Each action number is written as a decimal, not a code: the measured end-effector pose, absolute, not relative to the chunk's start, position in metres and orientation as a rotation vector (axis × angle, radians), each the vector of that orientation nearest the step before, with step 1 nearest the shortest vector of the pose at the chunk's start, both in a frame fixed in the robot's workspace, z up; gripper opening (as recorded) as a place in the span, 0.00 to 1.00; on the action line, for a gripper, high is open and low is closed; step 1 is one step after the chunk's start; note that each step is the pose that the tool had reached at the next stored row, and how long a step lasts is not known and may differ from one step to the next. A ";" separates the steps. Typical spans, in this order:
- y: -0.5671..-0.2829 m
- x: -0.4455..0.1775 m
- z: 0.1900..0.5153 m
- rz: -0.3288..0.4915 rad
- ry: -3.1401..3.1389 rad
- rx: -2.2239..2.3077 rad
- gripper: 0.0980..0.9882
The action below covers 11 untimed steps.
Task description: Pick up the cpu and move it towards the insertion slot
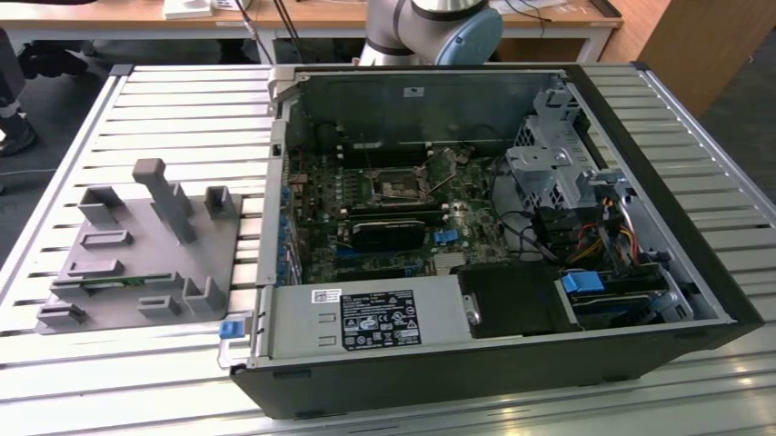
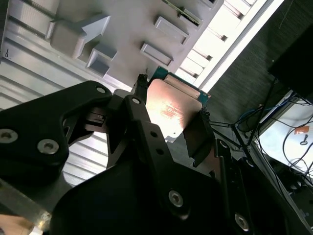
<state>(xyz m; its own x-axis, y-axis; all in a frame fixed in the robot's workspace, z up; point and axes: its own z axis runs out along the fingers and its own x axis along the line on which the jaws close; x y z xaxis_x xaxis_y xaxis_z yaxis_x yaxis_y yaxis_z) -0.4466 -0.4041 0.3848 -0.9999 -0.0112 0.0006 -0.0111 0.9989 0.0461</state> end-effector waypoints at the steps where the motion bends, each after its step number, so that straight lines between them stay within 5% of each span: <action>1: -0.404 -0.447 0.387 -0.072 -3.140 0.017 0.50; 11: -0.404 -0.447 0.414 -0.072 -3.140 0.017 0.50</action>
